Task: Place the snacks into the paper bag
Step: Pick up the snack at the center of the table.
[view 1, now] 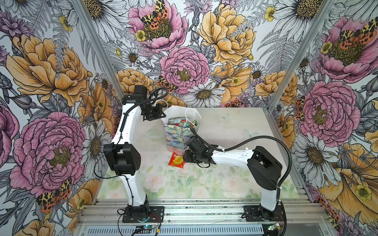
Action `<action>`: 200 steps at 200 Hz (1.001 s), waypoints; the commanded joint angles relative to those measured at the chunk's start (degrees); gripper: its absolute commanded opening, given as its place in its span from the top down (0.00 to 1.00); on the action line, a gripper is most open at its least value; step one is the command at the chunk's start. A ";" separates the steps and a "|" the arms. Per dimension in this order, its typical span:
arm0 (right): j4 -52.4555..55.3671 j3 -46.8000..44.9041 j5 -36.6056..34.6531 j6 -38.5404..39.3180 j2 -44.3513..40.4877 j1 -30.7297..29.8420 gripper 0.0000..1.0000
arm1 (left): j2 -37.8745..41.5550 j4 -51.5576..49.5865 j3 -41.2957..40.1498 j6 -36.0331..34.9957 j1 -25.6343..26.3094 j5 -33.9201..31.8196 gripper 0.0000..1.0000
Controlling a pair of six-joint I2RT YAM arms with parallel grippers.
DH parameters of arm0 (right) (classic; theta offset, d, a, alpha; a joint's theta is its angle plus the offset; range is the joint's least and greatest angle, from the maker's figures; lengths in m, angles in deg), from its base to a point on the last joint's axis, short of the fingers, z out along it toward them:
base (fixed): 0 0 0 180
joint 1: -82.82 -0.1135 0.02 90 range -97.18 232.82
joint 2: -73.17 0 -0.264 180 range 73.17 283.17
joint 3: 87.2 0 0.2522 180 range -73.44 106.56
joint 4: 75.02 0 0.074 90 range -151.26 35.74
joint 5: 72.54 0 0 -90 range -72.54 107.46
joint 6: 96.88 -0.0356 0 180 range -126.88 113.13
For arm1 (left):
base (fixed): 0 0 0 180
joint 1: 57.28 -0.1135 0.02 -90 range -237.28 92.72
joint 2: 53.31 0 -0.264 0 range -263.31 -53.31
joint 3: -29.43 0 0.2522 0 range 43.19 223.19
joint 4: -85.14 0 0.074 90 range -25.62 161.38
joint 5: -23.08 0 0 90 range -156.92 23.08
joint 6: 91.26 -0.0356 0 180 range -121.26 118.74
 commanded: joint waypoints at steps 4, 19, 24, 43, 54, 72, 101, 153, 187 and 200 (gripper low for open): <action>0.15 3.52 0.78 -0.15 3.29 -0.69 0.50 | 2.17 1.29 -0.42 -1.08 -0.75 2.46 1.00; 0.25 4.55 1.52 -0.39 4.77 -0.86 0.50 | 2.41 1.51 -0.69 -1.16 -1.08 2.59 1.00; 0.31 5.05 1.71 -0.33 5.35 -0.87 0.50 | 2.50 1.62 -0.70 -1.06 -1.20 2.75 1.00; 0.44 6.31 2.90 -0.54 7.55 -0.97 0.51 | 2.75 1.90 -1.13 -0.99 -1.67 3.11 1.00; 0.48 6.93 3.45 -0.73 8.68 -0.96 0.52 | 2.94 2.02 -1.31 -0.98 -1.92 3.23 1.00; 0.94 7.92 3.71 -0.94 9.97 -0.75 0.54 | 2.79 2.14 -1.57 -0.91 -2.12 3.48 1.00; 1.28 8.01 3.79 -1.57 10.98 -0.27 0.68 | 2.77 2.32 -1.73 -0.84 -2.22 3.73 1.00; 1.05 5.95 2.08 -1.08 7.28 0.01 1.00 | 2.77 2.56 -2.01 -0.73 -2.30 3.76 1.00; 1.19 0.54 -0.97 -0.01 -0.70 1.13 1.00 | 2.64 2.59 -1.97 -0.64 -2.30 3.82 1.00; 1.25 -2.37 -2.06 0.25 -4.83 1.98 1.00 | 2.64 2.59 -2.02 -0.62 -2.21 3.82 1.00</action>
